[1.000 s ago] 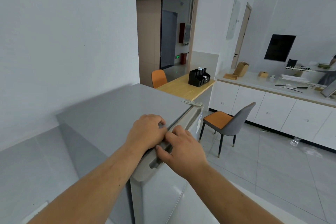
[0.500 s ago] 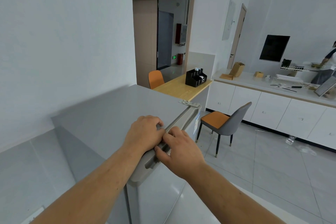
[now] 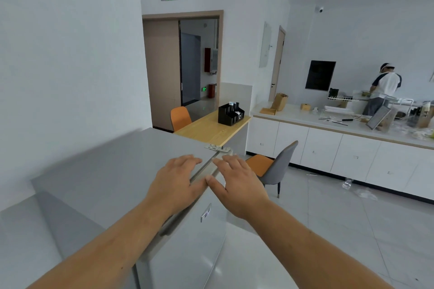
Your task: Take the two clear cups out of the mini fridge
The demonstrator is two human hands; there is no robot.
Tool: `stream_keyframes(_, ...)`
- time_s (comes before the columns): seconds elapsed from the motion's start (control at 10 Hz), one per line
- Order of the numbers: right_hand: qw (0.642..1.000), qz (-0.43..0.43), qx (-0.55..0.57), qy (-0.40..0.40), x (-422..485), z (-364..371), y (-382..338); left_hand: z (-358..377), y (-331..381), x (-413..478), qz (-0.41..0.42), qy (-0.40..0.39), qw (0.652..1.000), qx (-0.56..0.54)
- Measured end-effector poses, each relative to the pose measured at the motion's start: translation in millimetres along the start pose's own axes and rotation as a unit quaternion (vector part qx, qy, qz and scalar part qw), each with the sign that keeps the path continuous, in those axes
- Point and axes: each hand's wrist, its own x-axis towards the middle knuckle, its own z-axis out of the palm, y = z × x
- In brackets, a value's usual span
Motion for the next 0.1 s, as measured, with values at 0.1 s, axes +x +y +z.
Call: stream_keyframes(0.1, 1.0, 0.006, -0.027, 0.011, -2.4, -17.5, 12.0, -3.8, 21.5, 7.3, 0.017, 0.013, 1.0, 0.015)
